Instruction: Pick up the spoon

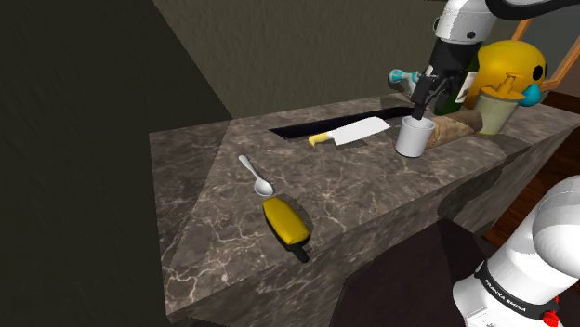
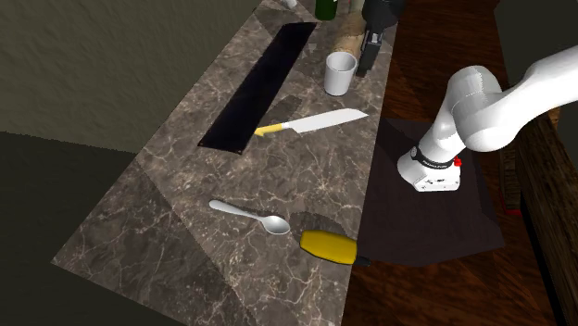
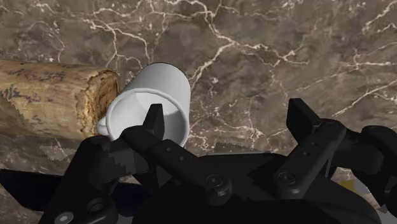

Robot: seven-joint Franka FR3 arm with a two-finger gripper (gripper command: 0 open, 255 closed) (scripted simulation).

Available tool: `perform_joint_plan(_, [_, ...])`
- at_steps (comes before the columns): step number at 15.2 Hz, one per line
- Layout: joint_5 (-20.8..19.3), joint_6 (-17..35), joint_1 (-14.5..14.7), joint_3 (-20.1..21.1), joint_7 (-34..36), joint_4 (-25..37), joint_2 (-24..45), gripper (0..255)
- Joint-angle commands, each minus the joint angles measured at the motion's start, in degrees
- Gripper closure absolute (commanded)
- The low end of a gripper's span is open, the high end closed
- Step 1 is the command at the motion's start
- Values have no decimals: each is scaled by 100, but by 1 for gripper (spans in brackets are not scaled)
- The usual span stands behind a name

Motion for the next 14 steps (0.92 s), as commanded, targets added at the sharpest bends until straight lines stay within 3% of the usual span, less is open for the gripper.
perform_joint_plan(1, [0,0,0,0,0,0,0,0])
perform_joint_plan(14, [985,911,444,913,1269,915,2122,0])
